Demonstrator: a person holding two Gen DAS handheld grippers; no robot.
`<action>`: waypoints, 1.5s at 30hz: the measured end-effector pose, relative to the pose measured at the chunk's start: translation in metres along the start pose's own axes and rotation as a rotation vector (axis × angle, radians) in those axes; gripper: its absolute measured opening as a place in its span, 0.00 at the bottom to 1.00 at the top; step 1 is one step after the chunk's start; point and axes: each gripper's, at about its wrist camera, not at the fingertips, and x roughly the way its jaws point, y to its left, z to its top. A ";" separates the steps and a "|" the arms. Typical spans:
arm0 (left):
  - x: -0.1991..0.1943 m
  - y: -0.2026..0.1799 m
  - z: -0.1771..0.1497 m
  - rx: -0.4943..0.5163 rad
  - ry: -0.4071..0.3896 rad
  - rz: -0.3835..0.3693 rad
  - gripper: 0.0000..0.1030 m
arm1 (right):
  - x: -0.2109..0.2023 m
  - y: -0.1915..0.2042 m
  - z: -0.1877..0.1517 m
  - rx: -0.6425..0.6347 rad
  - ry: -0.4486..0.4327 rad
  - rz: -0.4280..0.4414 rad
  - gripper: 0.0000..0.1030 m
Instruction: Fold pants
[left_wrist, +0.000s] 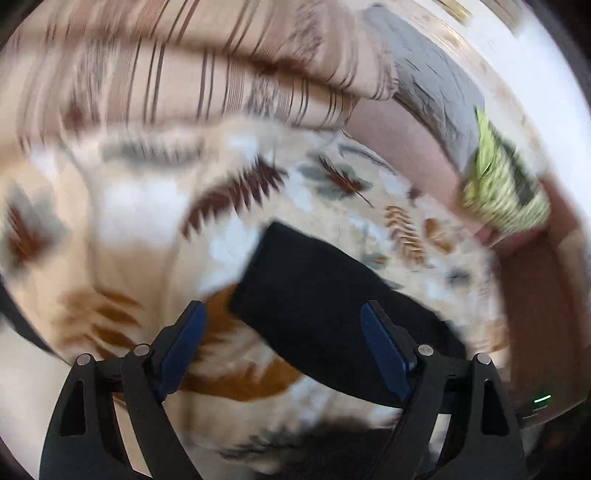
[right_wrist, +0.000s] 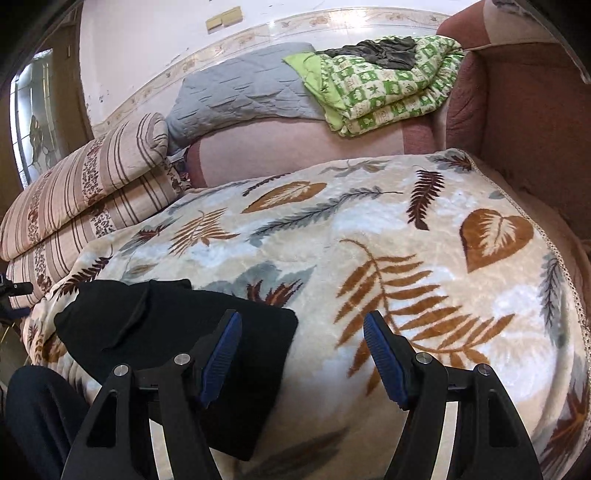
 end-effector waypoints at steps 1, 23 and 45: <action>0.011 0.009 -0.002 -0.050 0.043 -0.090 0.83 | 0.001 0.002 0.000 -0.005 0.001 0.000 0.68; 0.065 0.048 -0.014 -0.451 -0.009 -0.408 0.77 | -0.004 0.007 0.000 -0.035 -0.025 -0.015 0.68; -0.012 -0.085 -0.030 0.305 -0.231 -0.117 0.07 | -0.008 0.000 0.003 0.023 -0.031 0.005 0.68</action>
